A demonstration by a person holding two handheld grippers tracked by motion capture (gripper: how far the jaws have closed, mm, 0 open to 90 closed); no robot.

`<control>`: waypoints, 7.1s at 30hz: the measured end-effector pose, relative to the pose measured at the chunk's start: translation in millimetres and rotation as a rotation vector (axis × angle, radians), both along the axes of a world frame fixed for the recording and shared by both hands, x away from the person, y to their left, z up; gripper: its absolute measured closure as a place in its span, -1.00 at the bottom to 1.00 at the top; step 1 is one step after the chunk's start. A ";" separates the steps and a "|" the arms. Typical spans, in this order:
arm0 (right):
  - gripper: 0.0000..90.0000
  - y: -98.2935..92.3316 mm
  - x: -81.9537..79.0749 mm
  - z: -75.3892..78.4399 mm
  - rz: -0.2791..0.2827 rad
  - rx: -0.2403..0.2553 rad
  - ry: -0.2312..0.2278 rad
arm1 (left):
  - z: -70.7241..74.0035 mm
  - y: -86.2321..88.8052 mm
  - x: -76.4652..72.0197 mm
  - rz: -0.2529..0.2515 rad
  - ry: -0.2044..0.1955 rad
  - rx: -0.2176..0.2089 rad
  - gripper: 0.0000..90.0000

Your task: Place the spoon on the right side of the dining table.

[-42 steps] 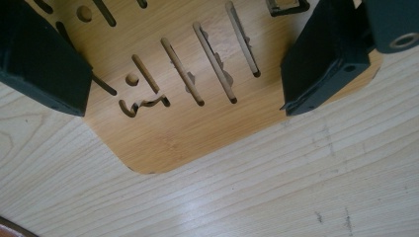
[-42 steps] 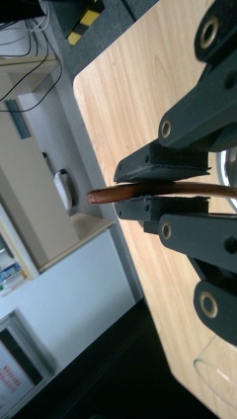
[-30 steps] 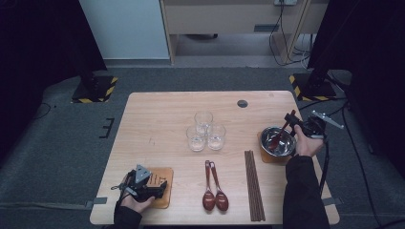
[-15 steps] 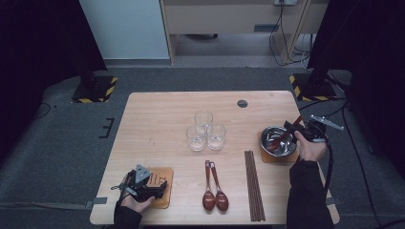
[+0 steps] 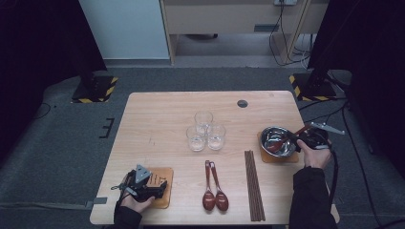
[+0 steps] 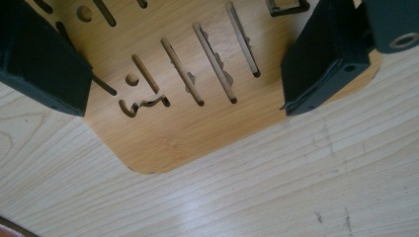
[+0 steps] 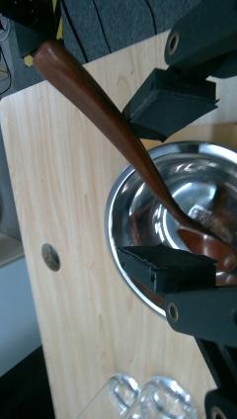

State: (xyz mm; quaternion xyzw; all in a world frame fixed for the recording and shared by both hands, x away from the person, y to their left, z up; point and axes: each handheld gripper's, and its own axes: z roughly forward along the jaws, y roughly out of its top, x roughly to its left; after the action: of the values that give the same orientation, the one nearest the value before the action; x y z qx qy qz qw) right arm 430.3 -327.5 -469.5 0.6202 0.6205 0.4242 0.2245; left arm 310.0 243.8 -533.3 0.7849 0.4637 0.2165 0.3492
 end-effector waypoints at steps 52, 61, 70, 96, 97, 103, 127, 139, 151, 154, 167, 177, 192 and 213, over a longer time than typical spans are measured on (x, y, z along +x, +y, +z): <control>-0.31 -14.1 -29.9 -26.1 0.047 -0.055 0.105 | 0.0 -0.4 -0.6 0.004 -0.001 0.003 -0.90; -0.28 -7.9 -36.7 -10.0 0.062 -0.053 0.067 | -0.1 -0.4 -0.6 0.004 -0.001 0.002 -0.90; -0.24 -2.6 -35.4 2.9 0.101 -0.049 0.021 | -0.2 -0.6 -0.6 0.006 -0.002 0.000 -0.90; -0.23 -4.8 -3.5 -7.8 0.100 -0.116 0.038 | 0.0 -0.4 -0.6 0.004 -0.001 0.002 -0.90; -0.22 -5.1 -3.2 -7.7 0.103 -0.116 0.041 | 0.0 -0.4 -0.6 0.004 -0.001 0.002 -0.90; -0.21 -4.2 -4.7 -7.1 0.101 -0.120 0.059 | 0.0 -0.3 -0.6 0.004 -0.001 0.003 -0.90; -0.16 -1.4 -25.0 -6.4 0.135 -0.097 0.105 | 0.0 -0.3 -0.6 0.004 -0.001 0.003 -0.90; -0.16 2.6 -36.8 -3.7 0.163 -0.112 0.104 | 0.0 -0.4 -0.6 0.004 -0.001 0.003 -0.90; -0.15 5.7 -45.3 -2.4 0.200 -0.113 0.114 | 0.0 -0.3 -0.6 0.004 -0.001 0.003 -0.90; -0.15 6.4 -47.2 -1.3 0.205 -0.109 0.116 | 0.0 -0.4 -0.6 0.004 -0.001 0.002 -0.90; -0.15 8.9 -52.2 -0.6 0.225 -0.099 0.116 | 0.0 -0.4 -0.6 0.004 -0.001 0.003 -0.90; -0.15 13.9 -55.3 -0.7 0.249 -0.088 0.120 | -0.1 -0.6 -0.9 0.005 -0.002 0.000 -0.90; -0.15 26.0 -63.3 -0.9 0.292 -0.077 0.125 | -0.1 -0.6 -0.9 0.005 -0.002 0.000 -0.90; -0.15 46.3 -65.1 -2.1 0.339 -0.077 0.129 | -0.2 -0.6 -0.9 0.005 -0.002 -0.001 -0.90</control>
State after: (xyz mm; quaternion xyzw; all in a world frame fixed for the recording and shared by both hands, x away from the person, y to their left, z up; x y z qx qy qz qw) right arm 365.2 -281.2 -471.7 0.5234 0.7451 0.3912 0.1332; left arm 309.2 243.2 -533.5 0.7835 0.4656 0.2179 0.3492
